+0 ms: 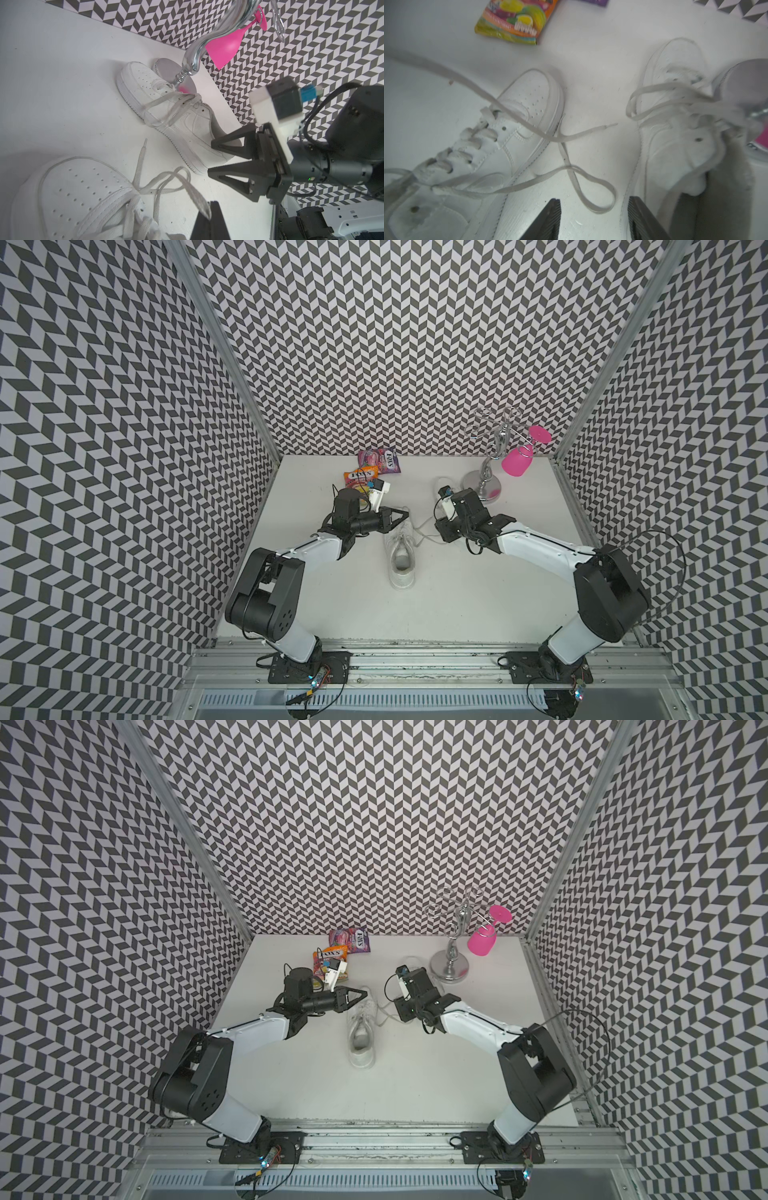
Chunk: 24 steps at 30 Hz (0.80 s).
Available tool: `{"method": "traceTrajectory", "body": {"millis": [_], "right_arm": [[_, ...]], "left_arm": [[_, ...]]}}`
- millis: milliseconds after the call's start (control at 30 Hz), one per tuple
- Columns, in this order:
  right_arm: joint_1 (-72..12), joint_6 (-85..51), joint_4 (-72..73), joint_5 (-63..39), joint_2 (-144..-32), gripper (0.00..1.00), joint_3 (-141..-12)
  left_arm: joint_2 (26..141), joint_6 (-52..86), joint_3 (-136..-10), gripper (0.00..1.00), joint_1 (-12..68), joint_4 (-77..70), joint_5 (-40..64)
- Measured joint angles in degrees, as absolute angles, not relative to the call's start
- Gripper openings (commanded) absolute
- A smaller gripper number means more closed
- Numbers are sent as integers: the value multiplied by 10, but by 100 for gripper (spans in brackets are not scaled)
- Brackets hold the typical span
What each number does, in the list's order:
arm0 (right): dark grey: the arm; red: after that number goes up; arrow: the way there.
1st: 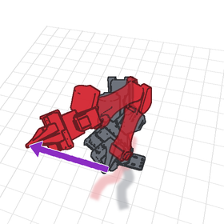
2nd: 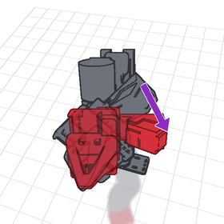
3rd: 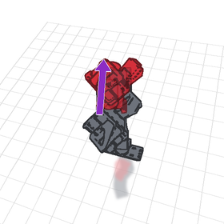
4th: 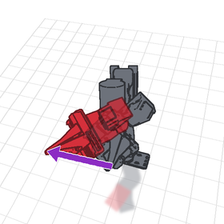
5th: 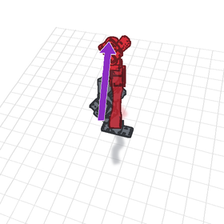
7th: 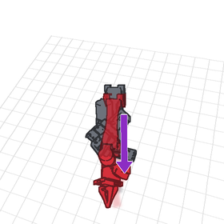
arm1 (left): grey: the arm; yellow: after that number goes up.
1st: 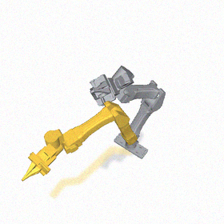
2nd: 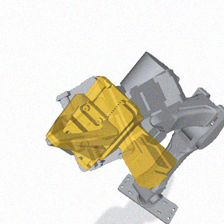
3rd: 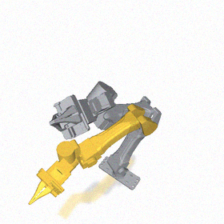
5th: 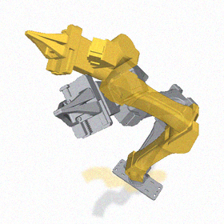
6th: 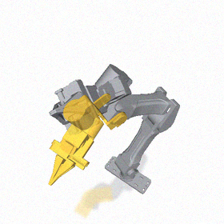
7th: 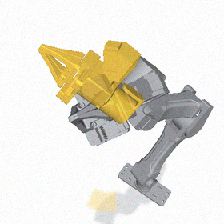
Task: Tie the shoes
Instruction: Cross the shoelace with the shoelace.
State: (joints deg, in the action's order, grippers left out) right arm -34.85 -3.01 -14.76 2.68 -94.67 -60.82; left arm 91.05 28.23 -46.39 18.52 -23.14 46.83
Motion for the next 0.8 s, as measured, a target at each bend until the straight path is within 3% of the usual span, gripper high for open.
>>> {"method": "traceTrajectory", "body": {"millis": [333,533,800], "right_arm": [[-366,1,-215,60,-1086,61,-712],[-366,17,-242,68,-1110,49,-737],[-367,17,-244,46,-1110,46,-709]], "left_arm": [[910,292,-464,0,178,-242,472],[910,293,-464,0,174,-244,473],[910,293,-464,0,172,-244,474]]}}
